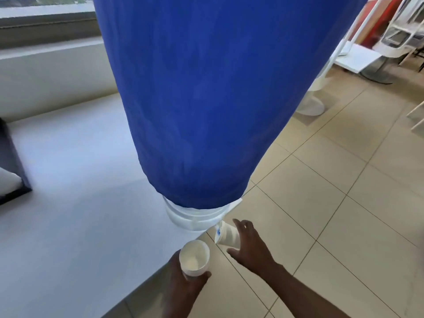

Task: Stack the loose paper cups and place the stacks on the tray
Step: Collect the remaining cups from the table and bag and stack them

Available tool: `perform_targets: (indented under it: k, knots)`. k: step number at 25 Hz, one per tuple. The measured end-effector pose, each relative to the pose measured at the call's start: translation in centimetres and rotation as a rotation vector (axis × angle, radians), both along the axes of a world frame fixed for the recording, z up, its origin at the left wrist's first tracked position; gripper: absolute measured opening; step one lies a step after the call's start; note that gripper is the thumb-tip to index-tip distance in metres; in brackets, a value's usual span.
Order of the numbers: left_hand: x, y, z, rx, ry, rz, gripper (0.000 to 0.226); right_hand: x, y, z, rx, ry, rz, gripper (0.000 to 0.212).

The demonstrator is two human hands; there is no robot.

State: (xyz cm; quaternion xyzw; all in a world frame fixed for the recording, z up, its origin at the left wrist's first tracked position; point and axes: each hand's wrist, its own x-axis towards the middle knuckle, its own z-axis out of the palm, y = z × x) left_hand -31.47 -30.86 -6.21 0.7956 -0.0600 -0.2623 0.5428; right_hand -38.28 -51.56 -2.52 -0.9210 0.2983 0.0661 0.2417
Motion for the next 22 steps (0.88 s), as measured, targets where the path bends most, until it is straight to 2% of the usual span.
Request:
perform_targets:
  k: [3,5,8,13,16,18,22]
  knots:
    - [-0.9,-1.9,-1.6,-0.003,0.063,-0.087,0.074,1.7,-1.6,-2.0,-0.016,0.121,0.131,0.089]
    - [-1.2,-3.0,-1.8,-0.005,0.093,-0.118,0.062,2.8,-2.2,-3.1,-0.058,0.146,0.203,0.083]
    - [-1.2,-4.1,-2.3,-0.017,0.102,-0.132,0.058,3.6,-2.5,-4.2,-0.098,0.133,0.203,0.074]
    - [-1.8,-4.3,-3.0,-0.025,0.096,-0.103,0.057,1.3,-3.0,-3.6,-0.101,0.09,0.146,0.083]
    - [-2.7,-4.2,-3.1,-0.008,0.096,-0.087,0.061,-0.5,-2.6,-2.4,-0.098,0.071,0.096,0.078]
    - [-3.3,-4.2,-2.9,-0.009,0.09,-0.08,0.061,-1.5,-2.1,-1.5,-0.047,-0.012,0.01,0.074]
    - [-4.0,-3.5,-2.4,-0.015,0.073,-0.062,0.064,-3.9,-0.2,1.3,0.106,-0.384,-0.213,0.072]
